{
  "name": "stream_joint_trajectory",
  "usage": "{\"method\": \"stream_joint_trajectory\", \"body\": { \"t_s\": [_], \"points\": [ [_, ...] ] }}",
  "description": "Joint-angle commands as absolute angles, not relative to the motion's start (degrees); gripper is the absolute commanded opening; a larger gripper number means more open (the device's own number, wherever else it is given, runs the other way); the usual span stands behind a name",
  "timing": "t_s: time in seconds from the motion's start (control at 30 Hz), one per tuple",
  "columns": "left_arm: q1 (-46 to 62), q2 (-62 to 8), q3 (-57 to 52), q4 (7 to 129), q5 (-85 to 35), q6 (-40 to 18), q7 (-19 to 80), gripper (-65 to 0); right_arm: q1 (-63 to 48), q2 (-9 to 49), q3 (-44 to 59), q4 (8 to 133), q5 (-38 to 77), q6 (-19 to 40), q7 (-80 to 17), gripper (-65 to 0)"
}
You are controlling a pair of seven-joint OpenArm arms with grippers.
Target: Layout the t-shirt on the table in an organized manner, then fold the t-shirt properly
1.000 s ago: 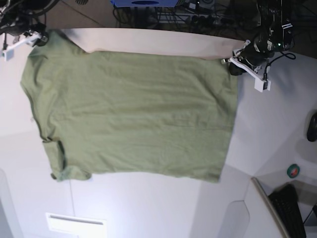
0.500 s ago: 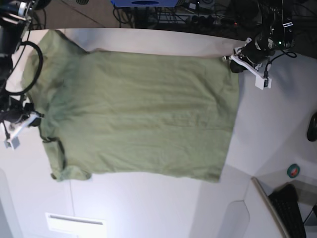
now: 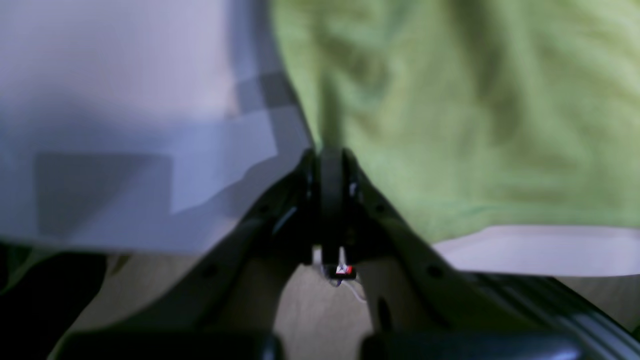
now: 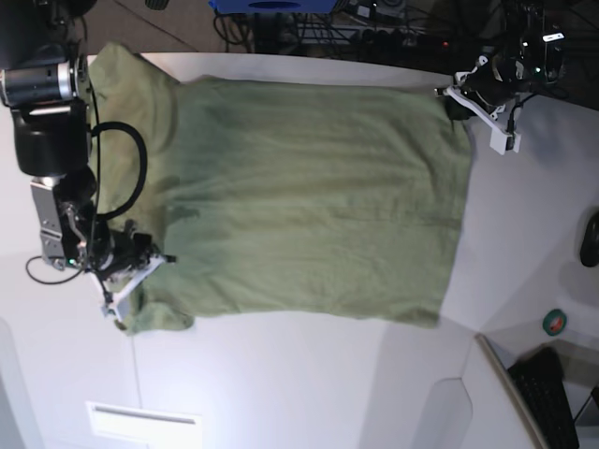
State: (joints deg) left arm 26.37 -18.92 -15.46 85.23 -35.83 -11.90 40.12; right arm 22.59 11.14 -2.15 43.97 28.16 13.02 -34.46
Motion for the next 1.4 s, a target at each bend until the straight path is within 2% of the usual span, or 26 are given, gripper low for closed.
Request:
{"method": "stream_joint_trajectory", "body": {
  "t_s": [0.0,0.17,0.3,0.4,0.77,0.9,0.97,1.03,1.1,1.2,1.37],
  "points": [
    [26.8,-20.2,-17.7,86.1,-35.9,-11.6,39.3,-65.0,24.8,11.8,-2.1,43.4,28.4,13.0,-33.2,-65.0],
    [26.8,-20.4,-20.8,86.1,-35.8,-11.7,39.3,-65.0,25.7,12.5,-2.5,40.8,28.4,12.8,-29.7,-65.0],
    [26.5,-20.4,-21.5,86.1,-35.8,-11.7,39.3,-65.0,27.5,14.5,-2.2,36.2,25.5,8.9,-27.6,-65.0],
    [26.3,-20.3,-21.1,86.1,-35.8,-11.7,39.3,-65.0,28.7,15.9,-2.1,33.4,22.9,8.4,-25.5,-65.0],
    [25.5,-20.2,-21.0,81.8,-35.8,-11.7,39.3,-65.0,30.8,22.5,-2.1,33.5,22.5,8.0,-25.2,-65.0],
    [25.3,-20.1,-20.9,82.2,-36.2,-11.7,39.3,-65.0,32.4,25.1,-2.2,33.5,22.5,-0.9,-24.0,-65.0],
    [25.0,-20.1,-20.9,82.2,-36.2,-11.7,39.3,-65.0,33.4,26.8,-2.1,34.5,22.9,-2.6,-25.7,-65.0],
    [24.9,-20.0,-20.9,82.2,-36.2,-11.7,39.3,-65.0,32.2,27.9,-2.0,40.1,24.6,-2.0,-33.8,-65.0],
    [24.9,-20.0,-20.9,82.2,-36.2,-11.7,39.3,-65.0,27.0,28.5,-0.7,50.9,29.3,-1.7,-40.9,-65.0],
    [24.9,-20.0,-20.9,82.2,-36.2,-11.7,39.3,-65.0,12.8,27.4,10.5,71.8,37.3,-1.8,-45.0,-65.0],
    [24.7,-19.7,-21.0,82.2,-36.3,-11.7,39.3,-65.0,-3.8,17.4,25.5,95.2,41.3,-1.8,-49.9,-65.0]
  ]
}}
